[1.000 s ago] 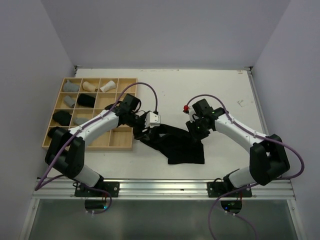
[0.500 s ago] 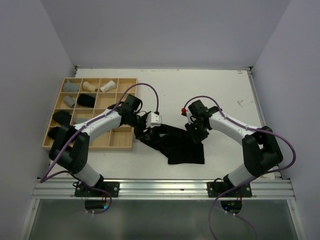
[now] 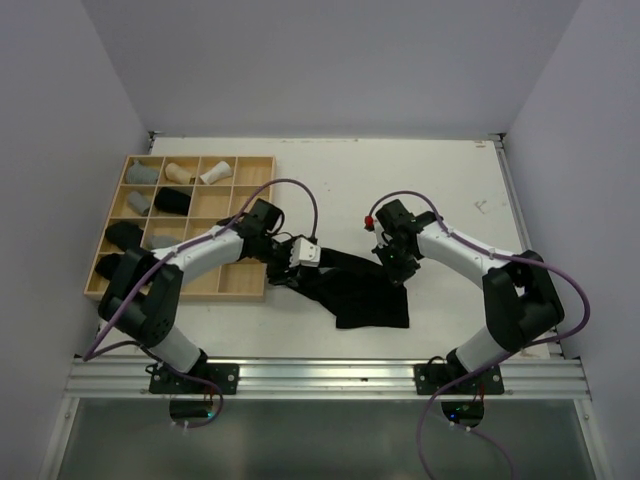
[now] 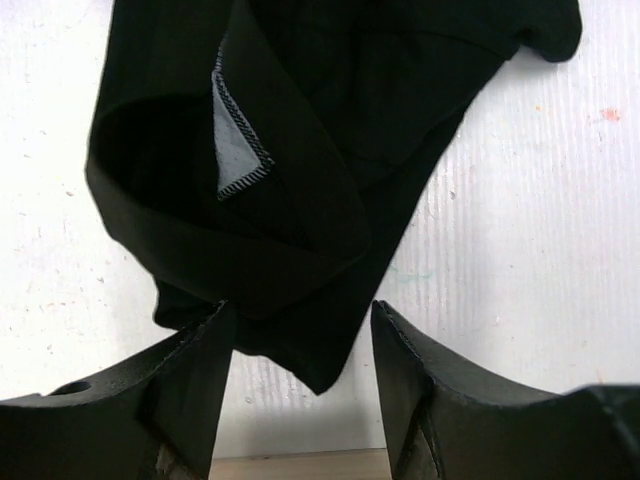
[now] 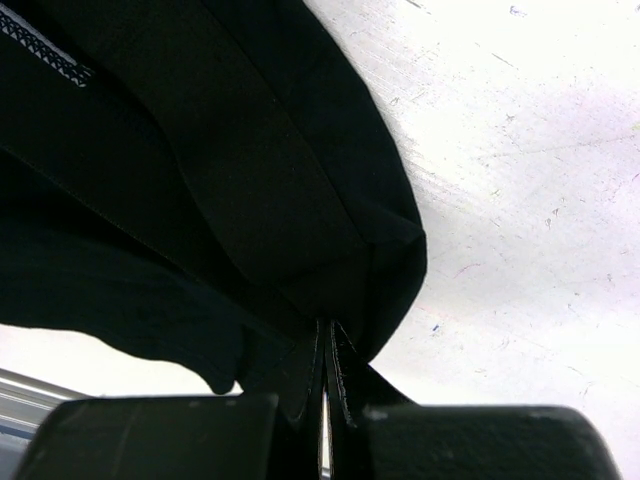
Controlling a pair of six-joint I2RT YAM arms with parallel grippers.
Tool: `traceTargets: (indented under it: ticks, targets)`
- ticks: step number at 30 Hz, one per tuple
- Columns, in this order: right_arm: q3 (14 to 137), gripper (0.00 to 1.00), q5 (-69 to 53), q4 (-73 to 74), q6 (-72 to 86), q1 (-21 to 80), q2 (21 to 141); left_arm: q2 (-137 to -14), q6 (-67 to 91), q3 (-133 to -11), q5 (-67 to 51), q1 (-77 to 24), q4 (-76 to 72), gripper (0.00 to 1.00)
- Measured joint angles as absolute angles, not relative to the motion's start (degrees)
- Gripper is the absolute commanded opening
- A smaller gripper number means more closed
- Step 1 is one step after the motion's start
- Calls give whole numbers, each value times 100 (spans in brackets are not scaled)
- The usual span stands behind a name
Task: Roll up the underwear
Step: Flatten the underwear
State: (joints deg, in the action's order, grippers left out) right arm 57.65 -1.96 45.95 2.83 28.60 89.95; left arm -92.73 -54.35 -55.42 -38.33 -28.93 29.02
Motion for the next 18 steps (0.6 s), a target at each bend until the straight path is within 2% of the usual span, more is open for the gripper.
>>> traceTargets:
  ticks: [5, 10, 18]
  targets:
    - [5769, 0, -191, 4626, 301, 2860, 8991, -8744, -5551, -4816, -3573, -3006, 2399, 67]
    - [5828, 0, -156, 4705, 296, 2860, 8958, -8711, -5463, -4550, -3264, -3148, 1610, 78]
    - [5931, 0, -99, 4836, 292, 2860, 8799, -8709, -5116, -4327, -2858, -3354, 368, 75]
